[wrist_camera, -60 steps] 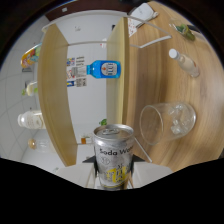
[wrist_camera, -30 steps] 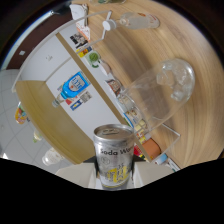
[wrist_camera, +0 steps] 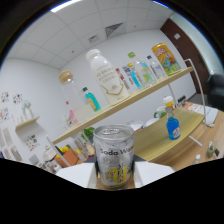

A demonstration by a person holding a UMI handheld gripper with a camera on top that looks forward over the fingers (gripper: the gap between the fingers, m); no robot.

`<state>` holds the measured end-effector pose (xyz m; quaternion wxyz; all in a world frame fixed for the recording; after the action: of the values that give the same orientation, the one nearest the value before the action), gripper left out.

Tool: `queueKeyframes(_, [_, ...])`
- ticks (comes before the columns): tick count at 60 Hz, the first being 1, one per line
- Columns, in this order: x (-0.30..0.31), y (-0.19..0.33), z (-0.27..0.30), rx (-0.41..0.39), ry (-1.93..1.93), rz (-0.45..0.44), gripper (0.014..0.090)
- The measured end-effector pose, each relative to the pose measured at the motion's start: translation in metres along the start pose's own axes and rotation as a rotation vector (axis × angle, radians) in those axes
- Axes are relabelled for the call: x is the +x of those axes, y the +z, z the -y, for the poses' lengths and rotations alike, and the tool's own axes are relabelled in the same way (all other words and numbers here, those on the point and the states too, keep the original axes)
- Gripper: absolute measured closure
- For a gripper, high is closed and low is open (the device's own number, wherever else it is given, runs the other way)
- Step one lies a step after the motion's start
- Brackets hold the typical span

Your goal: Make me a cup of Mojito.

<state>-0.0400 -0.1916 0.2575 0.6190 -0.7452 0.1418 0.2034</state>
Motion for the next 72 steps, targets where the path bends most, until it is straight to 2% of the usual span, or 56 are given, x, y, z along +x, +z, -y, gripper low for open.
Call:
queueKeyframes(10, [-0.005, 0.018, -0.05, -0.013, -0.248, -0.003, 0.0533])
queueKeyframes(13, [-0.001, 0.023, -0.069, -0.039, -0.298, -0.003, 0.0533])
queueKeyframes(28, [0.026, 0.042, -0.142, -0.137, -0.386, -0.018, 0.0535])
queueKeyframes(41, [0.041, 0.052, -0.177, -0.192, -0.417, -0.033, 0.0534])
queueKeyframes(54, [0.036, 0.045, -0.181, -0.146, -0.47, 0.001, 0.0517])
queueKeyframes(66, [0.039, 0.036, -0.185, -0.147, -0.489, -0.022, 0.0506])
queueKeyframes(68, [0.04, 0.036, -0.187, -0.165, -0.482, -0.029, 0.0493])
queueKeyframes(72, [0.042, 0.033, -0.193, -0.222, -0.463, -0.048, 0.0379])
